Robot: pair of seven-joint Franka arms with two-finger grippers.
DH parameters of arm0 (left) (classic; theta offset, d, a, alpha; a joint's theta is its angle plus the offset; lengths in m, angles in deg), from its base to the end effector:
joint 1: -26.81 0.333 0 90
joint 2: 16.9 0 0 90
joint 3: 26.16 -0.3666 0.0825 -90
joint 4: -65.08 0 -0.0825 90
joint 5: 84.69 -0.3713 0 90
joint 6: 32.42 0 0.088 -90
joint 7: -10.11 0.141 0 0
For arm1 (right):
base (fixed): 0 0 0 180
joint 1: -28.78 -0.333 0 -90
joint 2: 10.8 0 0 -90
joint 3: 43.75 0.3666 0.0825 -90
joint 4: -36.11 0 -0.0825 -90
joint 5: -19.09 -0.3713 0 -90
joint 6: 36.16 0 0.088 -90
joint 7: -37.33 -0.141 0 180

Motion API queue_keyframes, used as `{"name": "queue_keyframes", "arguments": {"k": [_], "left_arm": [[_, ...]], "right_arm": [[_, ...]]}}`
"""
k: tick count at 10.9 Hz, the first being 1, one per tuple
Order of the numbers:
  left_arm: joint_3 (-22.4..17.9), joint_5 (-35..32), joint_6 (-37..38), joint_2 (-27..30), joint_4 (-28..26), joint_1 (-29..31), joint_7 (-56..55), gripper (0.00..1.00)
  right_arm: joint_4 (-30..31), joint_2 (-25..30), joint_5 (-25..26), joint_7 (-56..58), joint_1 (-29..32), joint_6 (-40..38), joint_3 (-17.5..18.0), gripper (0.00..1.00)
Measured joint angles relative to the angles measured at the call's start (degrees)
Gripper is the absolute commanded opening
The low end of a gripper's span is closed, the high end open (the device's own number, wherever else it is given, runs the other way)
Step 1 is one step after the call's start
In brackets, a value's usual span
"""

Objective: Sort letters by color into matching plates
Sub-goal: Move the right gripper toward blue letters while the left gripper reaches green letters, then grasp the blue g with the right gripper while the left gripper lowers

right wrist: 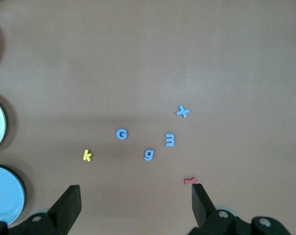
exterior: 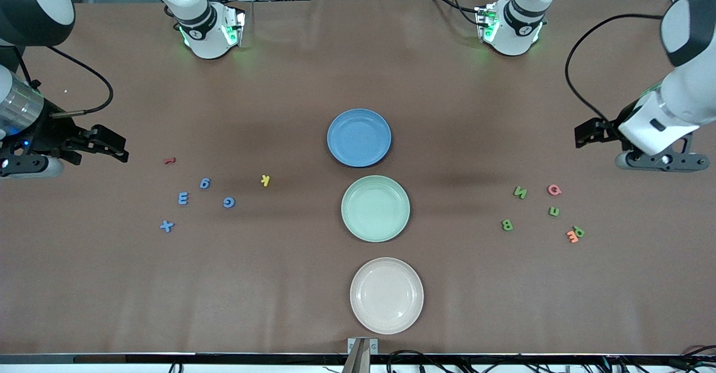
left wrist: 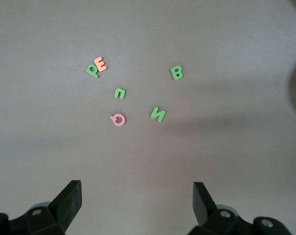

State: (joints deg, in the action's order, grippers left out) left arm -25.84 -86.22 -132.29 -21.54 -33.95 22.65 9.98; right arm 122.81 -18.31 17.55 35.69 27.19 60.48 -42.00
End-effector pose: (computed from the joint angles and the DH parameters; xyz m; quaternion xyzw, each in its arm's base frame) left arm 0.5692 -0.0412 0.5377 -0.9985 0.0406 0.0326 0.0142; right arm 0.5988 0.0372 0.6036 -0.9996 -0.0134 -0.0205 0.0163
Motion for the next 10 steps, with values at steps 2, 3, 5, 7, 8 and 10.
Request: {"name": "queue_keyframes", "arguments": {"k": [2, 3, 5, 7, 8, 10], "left_arm": [[0.0, 0.0, -7.9, -0.2, -6.3, 0.0, 0.0, 1.00], [0.0, 0.0, -11.2, -0.4, -9.2, -0.1, 0.0, 1.00], [0.2, 0.0, -16.1, -1.4, -12.9, -0.3, 0.1, 1.00], [0.4, 0.0, -23.1, -3.2, -16.5, -0.4, 0.6, 1.00], [0.4, 0.0, -27.3, -4.2, -18.7, -0.4, 1.6, 1.00], [0.4, 0.0, -32.5, -6.6, -20.7, -0.4, 3.5, 0.90]], "right_arm": [[0.2, -0.1, 0.0, 0.0, 0.0, -0.1, 0.0, 1.00], [0.3, -0.3, 0.0, 0.0, 0.0, -0.1, -0.1, 1.00], [1.2, -0.5, 0.0, 0.0, 0.0, 0.9, 0.0, 1.00], [5.1, -0.5, 0.0, 0.0, -0.3, 5.7, 0.0, 1.00], [8.1, -0.6, 0.0, 0.0, -0.7, 9.0, 0.0, 1.00], [14.0, -0.7, 0.0, 0.0, -1.5, 14.5, 0.0, 1.00]]}}
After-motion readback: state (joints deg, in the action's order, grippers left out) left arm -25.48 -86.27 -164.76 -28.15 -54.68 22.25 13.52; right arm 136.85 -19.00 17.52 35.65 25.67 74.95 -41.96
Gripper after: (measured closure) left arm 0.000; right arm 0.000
